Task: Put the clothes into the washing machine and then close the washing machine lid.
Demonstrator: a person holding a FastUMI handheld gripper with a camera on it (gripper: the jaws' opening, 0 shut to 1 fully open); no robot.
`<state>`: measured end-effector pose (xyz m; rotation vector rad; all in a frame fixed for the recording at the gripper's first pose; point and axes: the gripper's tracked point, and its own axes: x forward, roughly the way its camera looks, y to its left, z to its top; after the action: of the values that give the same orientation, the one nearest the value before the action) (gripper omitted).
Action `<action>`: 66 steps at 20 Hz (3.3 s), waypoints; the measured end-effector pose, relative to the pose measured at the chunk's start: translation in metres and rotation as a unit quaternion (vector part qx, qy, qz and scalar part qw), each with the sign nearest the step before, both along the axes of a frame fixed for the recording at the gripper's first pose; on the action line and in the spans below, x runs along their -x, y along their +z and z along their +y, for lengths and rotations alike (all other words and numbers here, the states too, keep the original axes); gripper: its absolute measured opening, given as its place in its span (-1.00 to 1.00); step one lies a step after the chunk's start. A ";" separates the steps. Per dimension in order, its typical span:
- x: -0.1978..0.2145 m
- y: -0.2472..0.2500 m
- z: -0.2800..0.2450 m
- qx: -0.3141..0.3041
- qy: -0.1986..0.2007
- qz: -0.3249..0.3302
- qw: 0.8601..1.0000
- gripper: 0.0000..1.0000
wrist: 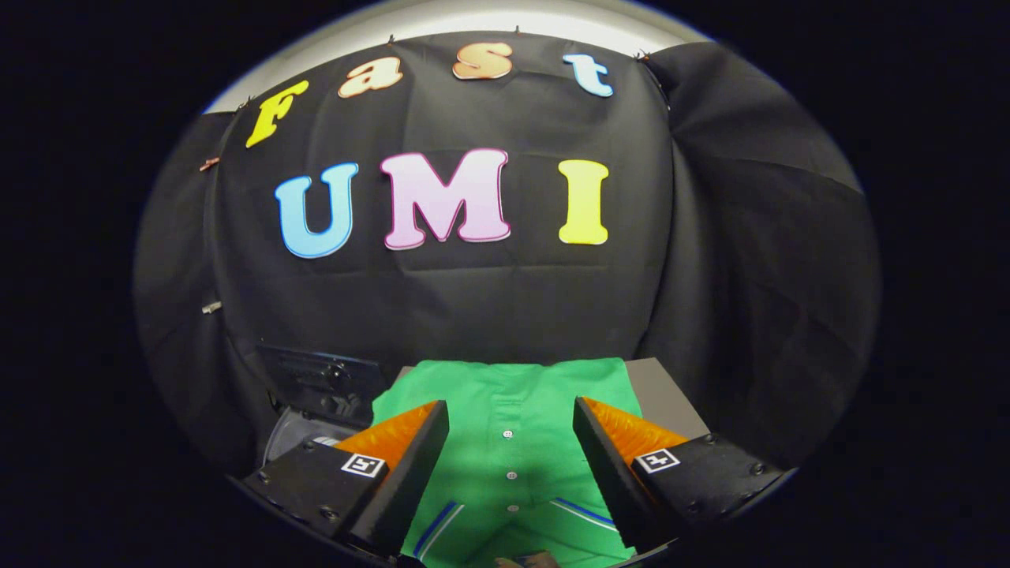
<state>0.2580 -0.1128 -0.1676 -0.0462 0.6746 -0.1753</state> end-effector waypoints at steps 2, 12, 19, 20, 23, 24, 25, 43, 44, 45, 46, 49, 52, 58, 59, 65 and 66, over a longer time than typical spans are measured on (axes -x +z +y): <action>-0.004 -0.022 -0.001 -0.002 0.003 0.043 0.999 0.98; -0.006 -0.086 -0.018 -0.007 -0.015 0.156 0.988 0.98; -0.012 -0.098 -0.018 -0.015 -0.010 0.204 0.979 0.98; -0.013 -0.099 -0.016 -0.015 -0.004 0.207 0.978 0.96; -0.015 -0.098 -0.007 -0.025 0.025 0.202 0.979 0.05; -0.015 -0.100 -0.007 -0.021 0.030 0.202 0.979 -0.26; -0.016 -0.099 -0.007 -0.017 0.036 0.200 0.979 -0.56; -0.004 -0.022 0.027 -0.111 0.035 0.066 0.991 -0.90; -0.005 -0.005 0.033 -0.132 0.032 0.049 0.989 -0.90; -0.004 0.010 0.036 -0.147 0.031 0.033 0.988 -0.90; -0.004 0.025 0.042 -0.151 0.035 0.019 0.988 -0.90; -0.002 0.063 0.065 -0.137 0.063 -0.017 0.988 -0.90; -0.001 0.097 0.101 -0.126 0.098 -0.043 0.986 -0.90; 0.001 0.145 0.199 -0.114 0.192 -0.090 0.970 -0.90; 0.003 0.147 0.218 -0.116 0.211 -0.090 0.966 -0.90; -0.001 0.107 0.297 -0.112 0.279 -0.059 0.952 -0.90; -0.003 0.092 0.307 -0.111 0.284 -0.050 0.951 -0.90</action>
<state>0.2614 0.1944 -0.0756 -0.0134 0.5532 0.4517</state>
